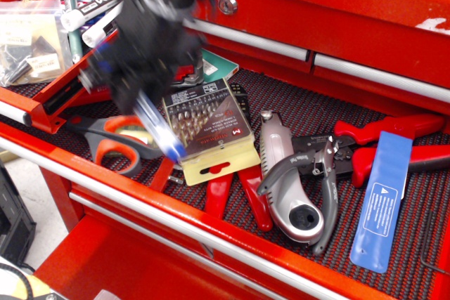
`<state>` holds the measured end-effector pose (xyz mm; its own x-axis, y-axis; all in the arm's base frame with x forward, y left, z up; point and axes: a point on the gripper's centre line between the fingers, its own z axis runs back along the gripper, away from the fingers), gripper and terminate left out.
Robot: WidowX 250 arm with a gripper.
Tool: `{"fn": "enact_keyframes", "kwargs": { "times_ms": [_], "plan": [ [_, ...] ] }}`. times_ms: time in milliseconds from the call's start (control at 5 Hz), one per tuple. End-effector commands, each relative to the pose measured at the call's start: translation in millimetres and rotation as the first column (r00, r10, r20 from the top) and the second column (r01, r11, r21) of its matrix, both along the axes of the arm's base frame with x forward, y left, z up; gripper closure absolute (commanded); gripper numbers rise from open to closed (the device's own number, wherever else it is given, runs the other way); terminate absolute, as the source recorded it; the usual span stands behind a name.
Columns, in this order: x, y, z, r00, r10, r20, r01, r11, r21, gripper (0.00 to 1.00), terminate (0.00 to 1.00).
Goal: Pick up blue pen and put into drawer
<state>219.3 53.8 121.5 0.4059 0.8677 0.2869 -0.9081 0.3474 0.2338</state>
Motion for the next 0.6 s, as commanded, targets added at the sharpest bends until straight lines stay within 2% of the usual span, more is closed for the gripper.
{"fn": "enact_keyframes", "kwargs": {
  "times_ms": [0, 200, 400],
  "plan": [
    [16, 80, 55, 0.983, -0.182, 0.012, 0.181, 0.981, 0.066, 1.00, 0.00],
    [23, 130, 59, 0.962, -0.273, 0.027, 0.271, 0.961, 0.061, 1.00, 0.00],
    [30, 145, 51, 0.915, -0.393, 0.090, 0.389, 0.919, 0.060, 0.00, 0.00]
  ]
}}
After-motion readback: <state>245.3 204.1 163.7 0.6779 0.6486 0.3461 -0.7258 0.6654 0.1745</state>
